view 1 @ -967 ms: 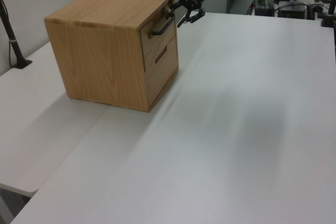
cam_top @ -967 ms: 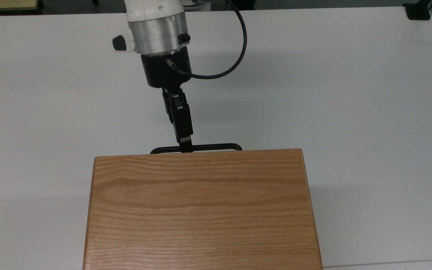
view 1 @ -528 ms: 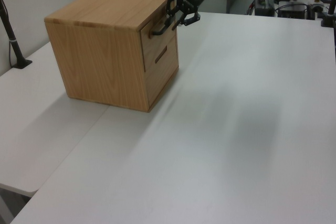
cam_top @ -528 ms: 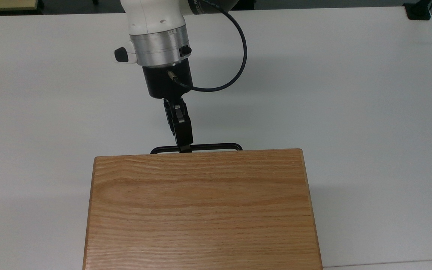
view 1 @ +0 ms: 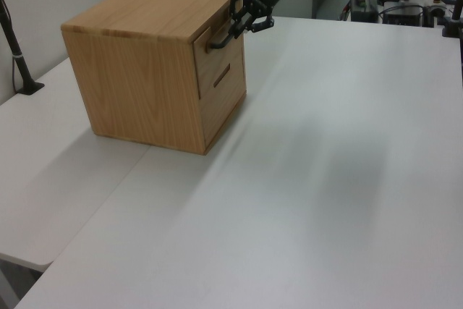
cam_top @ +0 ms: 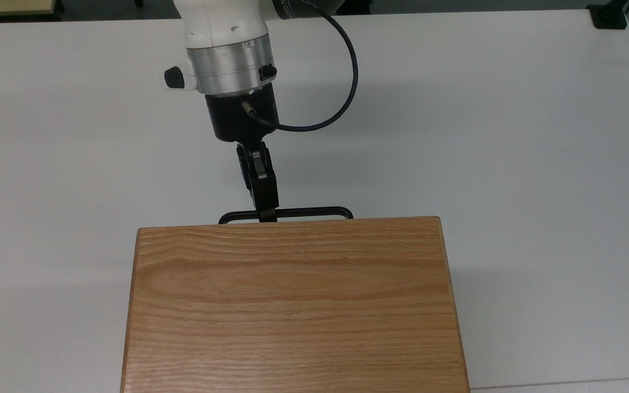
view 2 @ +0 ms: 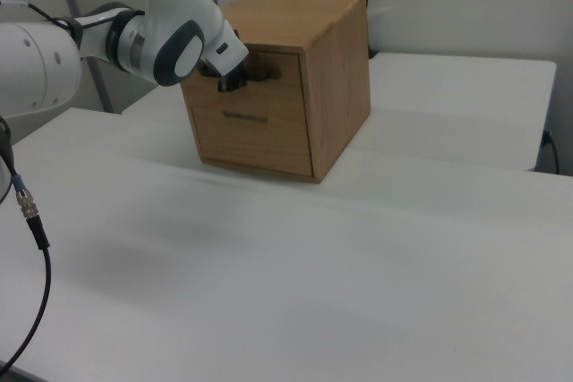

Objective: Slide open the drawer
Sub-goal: 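Pull the handle outward, sliding the upper drawer out of the cabinet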

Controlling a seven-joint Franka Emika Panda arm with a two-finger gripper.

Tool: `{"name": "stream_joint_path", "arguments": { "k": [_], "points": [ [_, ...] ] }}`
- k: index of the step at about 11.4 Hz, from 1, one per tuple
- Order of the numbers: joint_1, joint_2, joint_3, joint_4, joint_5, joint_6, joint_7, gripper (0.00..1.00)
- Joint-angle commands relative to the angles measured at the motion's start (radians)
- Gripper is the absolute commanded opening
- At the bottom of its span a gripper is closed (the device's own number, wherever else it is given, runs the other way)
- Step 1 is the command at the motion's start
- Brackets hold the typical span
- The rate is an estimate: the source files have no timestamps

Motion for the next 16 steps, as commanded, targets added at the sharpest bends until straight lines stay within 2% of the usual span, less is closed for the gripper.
{"name": "stream_joint_path", "arguments": {
  "k": [1, 13, 16],
  "points": [
    [0.0, -0.08, 0.008, -0.05, -0.013, -0.13, -0.1, 0.02],
    [-0.032, -0.201, 0.008, -0.08, -0.013, -0.553, -0.275, 0.03],
    [-0.032, -0.204, 0.008, -0.083, -0.013, -0.604, -0.301, 0.03]
  ]
}}
